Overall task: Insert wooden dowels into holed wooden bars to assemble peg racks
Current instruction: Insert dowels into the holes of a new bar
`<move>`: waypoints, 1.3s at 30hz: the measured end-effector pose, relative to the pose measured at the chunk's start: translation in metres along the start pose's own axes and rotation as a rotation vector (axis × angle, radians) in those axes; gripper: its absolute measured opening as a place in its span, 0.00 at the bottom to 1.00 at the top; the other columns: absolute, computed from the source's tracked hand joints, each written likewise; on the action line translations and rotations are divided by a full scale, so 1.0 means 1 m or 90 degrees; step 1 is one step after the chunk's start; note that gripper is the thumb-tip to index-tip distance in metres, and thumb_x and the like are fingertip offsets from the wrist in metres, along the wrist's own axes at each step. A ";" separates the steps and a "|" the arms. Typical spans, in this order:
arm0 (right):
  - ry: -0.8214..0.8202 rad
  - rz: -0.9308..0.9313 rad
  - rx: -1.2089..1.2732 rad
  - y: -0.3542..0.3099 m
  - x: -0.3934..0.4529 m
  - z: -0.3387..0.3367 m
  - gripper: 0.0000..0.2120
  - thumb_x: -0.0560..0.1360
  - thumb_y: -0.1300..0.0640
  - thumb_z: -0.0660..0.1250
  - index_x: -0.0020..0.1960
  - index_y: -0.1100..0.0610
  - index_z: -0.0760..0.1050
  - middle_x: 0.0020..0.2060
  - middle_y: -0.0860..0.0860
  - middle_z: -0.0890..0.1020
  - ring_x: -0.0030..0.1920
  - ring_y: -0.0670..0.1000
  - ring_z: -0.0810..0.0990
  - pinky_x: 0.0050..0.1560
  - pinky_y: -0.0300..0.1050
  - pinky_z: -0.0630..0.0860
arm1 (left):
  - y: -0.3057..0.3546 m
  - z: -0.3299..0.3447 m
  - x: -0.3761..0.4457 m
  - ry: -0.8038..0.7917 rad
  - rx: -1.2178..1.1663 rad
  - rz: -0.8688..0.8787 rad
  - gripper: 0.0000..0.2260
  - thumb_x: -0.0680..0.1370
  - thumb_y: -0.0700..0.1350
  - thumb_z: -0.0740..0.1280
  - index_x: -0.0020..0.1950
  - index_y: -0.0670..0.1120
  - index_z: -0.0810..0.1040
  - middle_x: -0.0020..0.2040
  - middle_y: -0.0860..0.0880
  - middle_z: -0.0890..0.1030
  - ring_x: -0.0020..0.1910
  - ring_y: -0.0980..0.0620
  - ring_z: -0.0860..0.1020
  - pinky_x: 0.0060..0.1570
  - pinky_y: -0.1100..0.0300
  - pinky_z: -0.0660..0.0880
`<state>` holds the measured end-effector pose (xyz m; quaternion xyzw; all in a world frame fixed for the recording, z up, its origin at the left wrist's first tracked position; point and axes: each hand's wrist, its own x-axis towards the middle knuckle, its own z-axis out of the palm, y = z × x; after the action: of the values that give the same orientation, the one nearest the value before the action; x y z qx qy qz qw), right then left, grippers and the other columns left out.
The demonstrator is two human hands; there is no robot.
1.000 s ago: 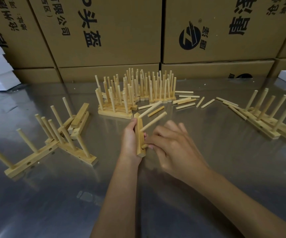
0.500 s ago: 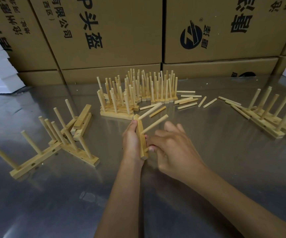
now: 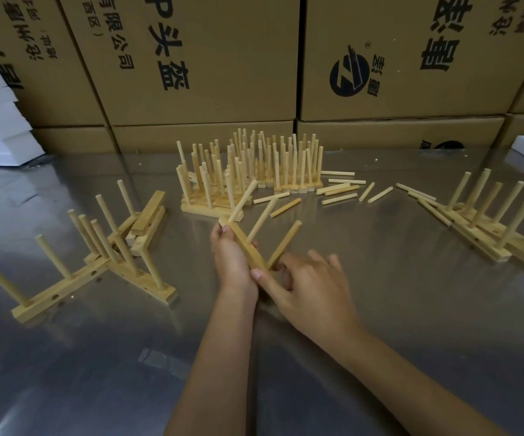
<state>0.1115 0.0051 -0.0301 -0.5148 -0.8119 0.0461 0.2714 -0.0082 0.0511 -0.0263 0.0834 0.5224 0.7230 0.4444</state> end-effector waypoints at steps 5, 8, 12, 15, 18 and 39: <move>0.005 0.053 0.147 0.006 0.024 0.026 0.15 0.76 0.42 0.66 0.35 0.50 0.73 0.31 0.43 0.73 0.42 0.47 0.71 0.44 0.48 0.70 | 0.005 -0.003 0.001 0.069 -0.017 0.066 0.16 0.85 0.44 0.55 0.70 0.55 0.72 0.61 0.46 0.78 0.53 0.46 0.80 0.45 0.55 0.80; -0.016 0.062 0.096 0.008 0.049 0.038 0.12 0.77 0.42 0.66 0.46 0.50 0.80 0.42 0.46 0.76 0.50 0.50 0.71 0.50 0.47 0.69 | 0.004 -0.004 -0.001 0.095 0.107 0.143 0.26 0.82 0.38 0.52 0.81 0.49 0.57 0.79 0.46 0.64 0.76 0.45 0.64 0.72 0.56 0.67; -0.029 0.097 0.069 0.002 0.089 0.056 0.14 0.77 0.43 0.65 0.55 0.51 0.81 0.53 0.51 0.78 0.60 0.53 0.71 0.59 0.50 0.67 | 0.003 -0.003 -0.006 0.076 0.216 0.219 0.31 0.80 0.33 0.52 0.82 0.45 0.47 0.83 0.49 0.45 0.81 0.49 0.46 0.76 0.64 0.47; -0.021 0.138 0.093 -0.004 0.117 0.069 0.14 0.77 0.45 0.66 0.52 0.54 0.82 0.53 0.53 0.79 0.61 0.55 0.73 0.61 0.50 0.67 | 0.003 -0.004 -0.005 0.070 0.223 0.209 0.31 0.80 0.33 0.52 0.82 0.45 0.48 0.83 0.49 0.46 0.81 0.49 0.46 0.77 0.57 0.43; -0.021 0.172 0.116 -0.007 0.139 0.079 0.12 0.76 0.45 0.68 0.50 0.53 0.82 0.50 0.54 0.82 0.59 0.56 0.75 0.58 0.49 0.70 | 0.004 -0.003 -0.005 0.074 0.223 0.211 0.30 0.81 0.33 0.53 0.82 0.45 0.50 0.83 0.49 0.47 0.81 0.50 0.47 0.77 0.58 0.45; -0.416 -0.091 0.371 -0.098 0.166 0.050 0.27 0.78 0.68 0.55 0.73 0.50 0.70 0.74 0.52 0.68 0.48 0.43 0.76 0.35 0.23 0.69 | 0.003 -0.006 0.005 0.195 -0.021 0.209 0.18 0.83 0.38 0.55 0.73 0.41 0.67 0.68 0.38 0.73 0.65 0.39 0.75 0.61 0.49 0.73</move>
<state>-0.0456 0.1131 0.0279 -0.3175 -0.8416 0.4148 0.1371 -0.0165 0.0505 -0.0278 0.0490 0.5517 0.7980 0.2376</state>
